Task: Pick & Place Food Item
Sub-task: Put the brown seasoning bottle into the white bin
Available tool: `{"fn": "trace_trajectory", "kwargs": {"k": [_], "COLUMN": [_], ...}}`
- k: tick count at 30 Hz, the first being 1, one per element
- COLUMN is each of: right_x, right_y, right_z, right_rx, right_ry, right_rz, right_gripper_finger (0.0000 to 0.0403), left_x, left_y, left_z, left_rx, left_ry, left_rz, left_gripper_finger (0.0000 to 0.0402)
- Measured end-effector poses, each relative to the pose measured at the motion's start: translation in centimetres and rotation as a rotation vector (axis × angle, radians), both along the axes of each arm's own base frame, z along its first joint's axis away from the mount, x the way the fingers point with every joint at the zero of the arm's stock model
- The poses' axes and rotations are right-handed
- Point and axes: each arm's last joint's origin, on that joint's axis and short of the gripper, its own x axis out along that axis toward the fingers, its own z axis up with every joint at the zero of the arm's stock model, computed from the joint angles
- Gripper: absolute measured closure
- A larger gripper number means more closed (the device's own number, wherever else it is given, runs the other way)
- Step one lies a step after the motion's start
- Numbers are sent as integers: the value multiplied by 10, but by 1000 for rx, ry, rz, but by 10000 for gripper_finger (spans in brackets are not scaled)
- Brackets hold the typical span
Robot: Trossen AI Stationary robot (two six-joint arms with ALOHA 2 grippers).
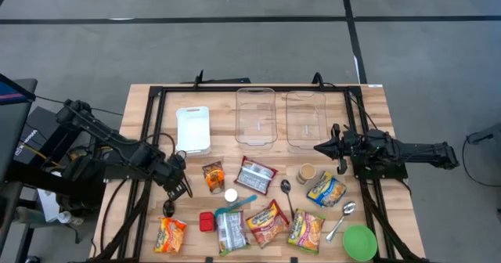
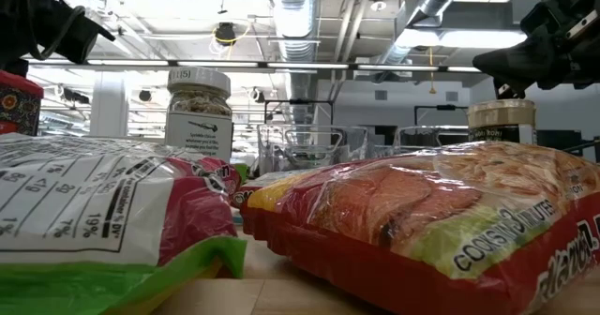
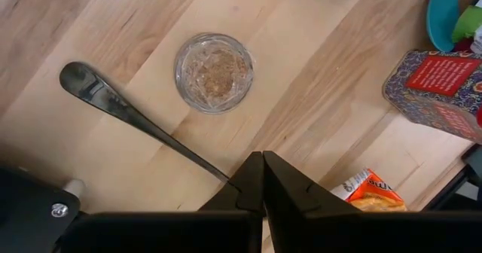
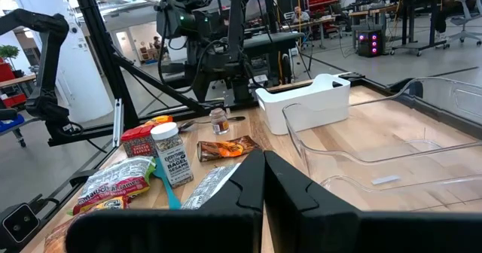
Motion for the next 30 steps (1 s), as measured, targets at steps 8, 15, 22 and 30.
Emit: {"fn": "trace_trajectory", "kwargs": {"k": [8,15,22,30], "right_x": [0,0,0,0], "right_y": [0,0,0,0], "right_z": [0,0,0,0], "right_rx": [0,0,0,0], "right_ry": [0,1,0,1], "right_rz": [0,0,0,0], "right_gripper_finger": [403,403,403,403], "left_x": [0,0,0,1], "left_y": [0,-1,-1,0], "left_z": [0,0,0,0], "left_rx": [1,4,5,23], "left_ry": [-1,-10,-13,-31], "left_rz": [-4,-84,-132,-195], "left_gripper_finger": [397,352,254,168]}}
